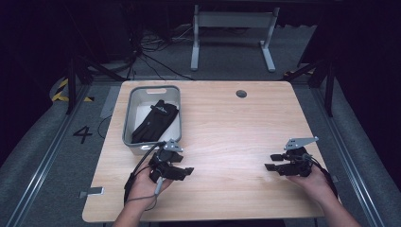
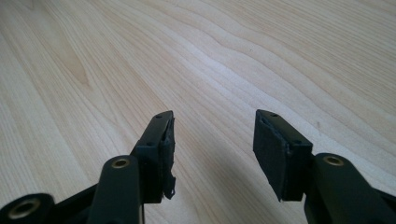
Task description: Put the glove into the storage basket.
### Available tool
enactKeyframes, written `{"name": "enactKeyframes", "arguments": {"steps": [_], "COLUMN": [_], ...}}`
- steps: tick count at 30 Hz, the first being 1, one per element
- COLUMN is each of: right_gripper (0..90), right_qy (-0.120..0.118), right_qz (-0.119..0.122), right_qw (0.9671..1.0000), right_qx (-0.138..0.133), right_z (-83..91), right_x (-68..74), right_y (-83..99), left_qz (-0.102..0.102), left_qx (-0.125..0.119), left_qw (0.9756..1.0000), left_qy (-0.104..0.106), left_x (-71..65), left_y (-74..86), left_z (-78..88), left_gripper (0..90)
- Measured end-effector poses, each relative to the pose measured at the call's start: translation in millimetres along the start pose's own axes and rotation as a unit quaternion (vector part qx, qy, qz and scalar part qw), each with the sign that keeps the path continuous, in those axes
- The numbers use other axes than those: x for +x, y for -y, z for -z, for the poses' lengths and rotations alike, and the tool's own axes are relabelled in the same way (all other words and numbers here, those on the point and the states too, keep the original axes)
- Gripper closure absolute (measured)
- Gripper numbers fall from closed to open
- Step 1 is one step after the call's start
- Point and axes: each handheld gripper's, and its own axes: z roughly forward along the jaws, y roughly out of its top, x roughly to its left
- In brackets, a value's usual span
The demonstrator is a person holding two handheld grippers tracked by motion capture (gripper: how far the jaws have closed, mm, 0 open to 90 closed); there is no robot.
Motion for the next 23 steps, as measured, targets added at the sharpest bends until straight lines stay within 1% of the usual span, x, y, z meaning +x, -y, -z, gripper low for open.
{"name": "enactKeyframes", "arguments": {"steps": [3,4,5,6,7,8,9,11,14,15,16,19,20,21,22,23], "right_gripper": [48.7,48.6,48.6,48.6,48.2,47.7,47.4,47.3,47.3,47.3,47.2,47.0,47.0,46.8,46.8,46.9], "right_qy": [0.003,0.003,0.003,0.004,0.007,0.008,0.010,0.010,0.018,0.019,0.022,0.028,0.028,0.034,0.036,0.038], "right_qz": [0.001,0.000,0.000,0.000,0.001,0.002,0.003,0.005,0.012,0.014,0.016,0.020,0.020,0.025,0.027,0.027], "right_qw": [1.0000,1.0000,1.0000,1.0000,1.0000,1.0000,0.9999,0.9999,0.9998,0.9997,0.9996,0.9994,0.9994,0.9991,0.9990,0.9989], "right_qx": [0.003,0.003,0.003,0.004,0.003,0.001,0.000,-0.001,-0.005,-0.006,-0.006,-0.007,-0.007,-0.006,-0.006,-0.007], "right_z": [-2.0,-2.6,-2.6,-3.0,-4.5,-5.0,-5.6,-6.2,-5.9,-5.9,-6.1,-8.1,-8.1,-10.4,-10.9,-11.5], "right_x": [-1.6,-2.2,-2.2,-2.9,-4.6,-4.9,-5.2,-5.3,-4.7,-4.5,-4.6,-5.6,-5.6,-6.3,-6.5,-7.0], "right_y": [1.9,2.6,2.6,3.3,4.6,5.0,5.5,5.7,5.5,5.4,5.2,4.1,4.1,3.0,2.8,2.6], "left_qz": [0.009,0.010,0.010,0.012,0.021,0.022,0.021,0.013,0.019,0.024,0.029,0.030,0.030,0.036,0.044,0.044], "left_qx": [0.014,0.019,0.019,0.026,0.027,0.028,0.030,0.031,0.031,0.025,0.018,0.024,0.024,0.021,0.020,0.020], "left_qw": [0.9998,0.9998,0.9998,0.9996,0.9994,0.9994,0.9993,0.9994,0.9993,0.9994,0.9994,0.9988,0.9988,0.9983,0.9980,0.9980], "left_qy": [0.004,0.001,0.001,0.000,0.001,0.001,-0.001,-0.008,-0.007,-0.003,-0.007,-0.029,-0.029,-0.040,-0.040,-0.040], "left_x": [2.4,2.8,2.8,4.6,5.8,6.4,6.3,6.7,9.6,11.1,12.6,14.2,14.2,16.2,17.6,17.6], "left_y": [9.9,13.1,13.1,16.7,19.5,20.9,21.6,22.5,24.5,25.9,27.9,31.0,31.0,33.6,34.5,34.5], "left_z": [-7.2,-8.9,-8.9,-11.1,-12.6,-13.0,-13.4,-14.0,-14.5,-14.8,-15.1,-15.6,-15.6,-15.2,-14.7,-14.7], "left_gripper": [38.4,38.5,38.6,38.6,38.6,38.5,38.2,37.9,38.8,39.8,40.0,40.0,39.8,39.4,39.3,39.0]}}
